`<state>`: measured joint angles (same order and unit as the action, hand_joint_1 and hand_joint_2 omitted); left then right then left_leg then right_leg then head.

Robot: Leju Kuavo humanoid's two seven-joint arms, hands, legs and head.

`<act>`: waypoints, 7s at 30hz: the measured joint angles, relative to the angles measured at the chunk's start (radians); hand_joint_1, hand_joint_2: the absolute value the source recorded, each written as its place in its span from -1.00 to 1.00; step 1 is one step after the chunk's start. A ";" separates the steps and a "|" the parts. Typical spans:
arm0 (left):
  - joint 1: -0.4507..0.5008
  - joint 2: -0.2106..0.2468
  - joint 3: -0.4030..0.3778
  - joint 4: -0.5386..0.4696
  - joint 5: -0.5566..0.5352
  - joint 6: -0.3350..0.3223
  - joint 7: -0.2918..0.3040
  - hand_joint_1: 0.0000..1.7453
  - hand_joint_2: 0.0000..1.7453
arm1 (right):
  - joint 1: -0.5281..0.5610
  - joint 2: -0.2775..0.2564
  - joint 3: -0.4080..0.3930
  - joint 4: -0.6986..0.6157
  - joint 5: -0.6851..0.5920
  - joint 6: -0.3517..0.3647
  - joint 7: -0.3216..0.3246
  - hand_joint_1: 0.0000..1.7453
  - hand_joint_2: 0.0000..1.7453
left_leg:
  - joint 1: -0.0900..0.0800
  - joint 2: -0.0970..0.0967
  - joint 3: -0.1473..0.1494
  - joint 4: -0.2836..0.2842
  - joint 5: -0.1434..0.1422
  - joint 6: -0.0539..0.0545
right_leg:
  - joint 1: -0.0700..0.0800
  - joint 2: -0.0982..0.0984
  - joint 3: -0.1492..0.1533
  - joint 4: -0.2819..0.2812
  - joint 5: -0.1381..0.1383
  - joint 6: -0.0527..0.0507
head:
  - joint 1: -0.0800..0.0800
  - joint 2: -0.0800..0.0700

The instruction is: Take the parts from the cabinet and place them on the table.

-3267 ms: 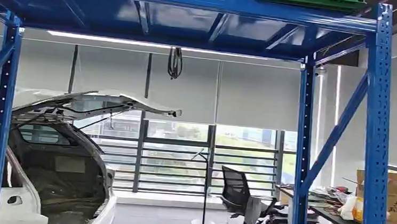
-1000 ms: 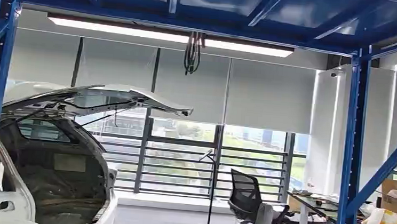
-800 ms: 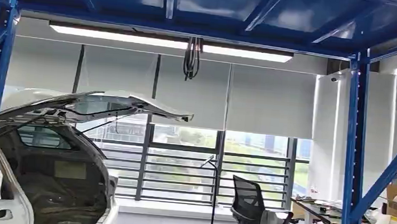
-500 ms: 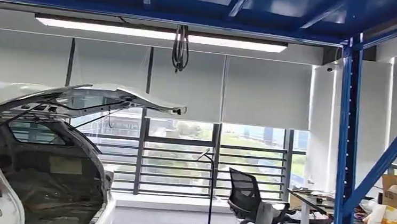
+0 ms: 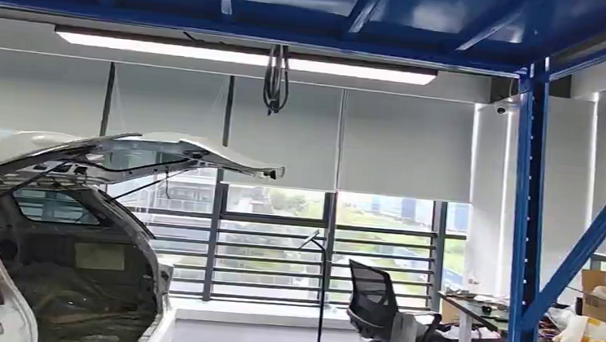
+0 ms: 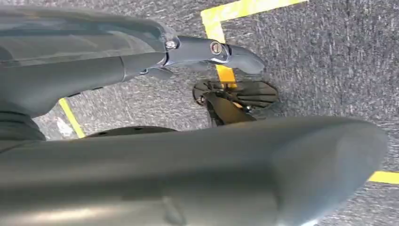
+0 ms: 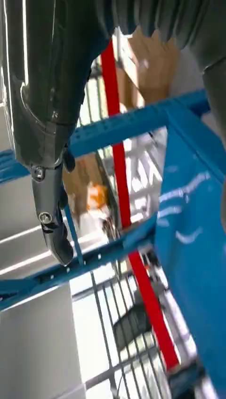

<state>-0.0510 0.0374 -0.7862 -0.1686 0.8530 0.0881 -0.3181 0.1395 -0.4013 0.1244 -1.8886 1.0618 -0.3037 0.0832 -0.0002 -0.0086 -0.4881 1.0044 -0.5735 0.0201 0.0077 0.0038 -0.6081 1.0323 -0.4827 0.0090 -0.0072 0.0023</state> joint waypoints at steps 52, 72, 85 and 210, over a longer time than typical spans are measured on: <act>-0.038 0.013 -0.121 0.000 -0.036 -0.004 0.020 -1.00 -1.00 | -0.451 0.128 0.154 0.597 0.197 0.021 0.114 -1.00 1.00 | -0.002 0.000 0.000 0.000 0.000 0.000 | -0.003 -0.001 0.000 0.000 0.000 0.000 | 0.000 0.000; -0.047 0.008 -0.134 0.000 -0.034 -0.008 0.026 -1.00 -1.00 | -0.652 0.216 0.218 0.849 0.136 0.058 0.094 -1.00 1.00 | -0.002 0.000 0.001 0.001 0.000 0.000 | -0.003 -0.001 0.000 0.001 0.000 0.000 | 0.000 0.000; -0.047 -0.002 -0.137 0.000 -0.016 -0.007 0.026 -1.00 -1.00 | -0.762 0.305 0.275 1.004 0.036 0.104 0.068 -1.00 1.00 | -0.002 0.000 0.001 0.001 0.001 0.000 | -0.003 -0.001 0.000 0.001 0.000 0.000 | 0.000 0.000; 0.006 0.074 -0.121 0.017 0.113 -0.020 -0.013 -1.00 1.00 | -0.576 0.460 0.625 0.377 -1.608 0.792 -0.303 1.00 1.00 | 0.019 0.000 0.035 0.003 -0.048 -0.030 | -0.011 0.007 -0.057 0.000 0.047 -0.015 | 0.002 0.002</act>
<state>-0.0448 0.1114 -0.9072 -0.1518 0.9663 0.0679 -0.3307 -0.4369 0.0587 0.7496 -1.5118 -0.5459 0.4879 -0.2201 0.0187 -0.0090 -0.4526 1.0070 -0.6217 -0.0098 -0.0033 0.0104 -0.6647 1.0327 -0.4360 -0.0061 -0.0057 0.0038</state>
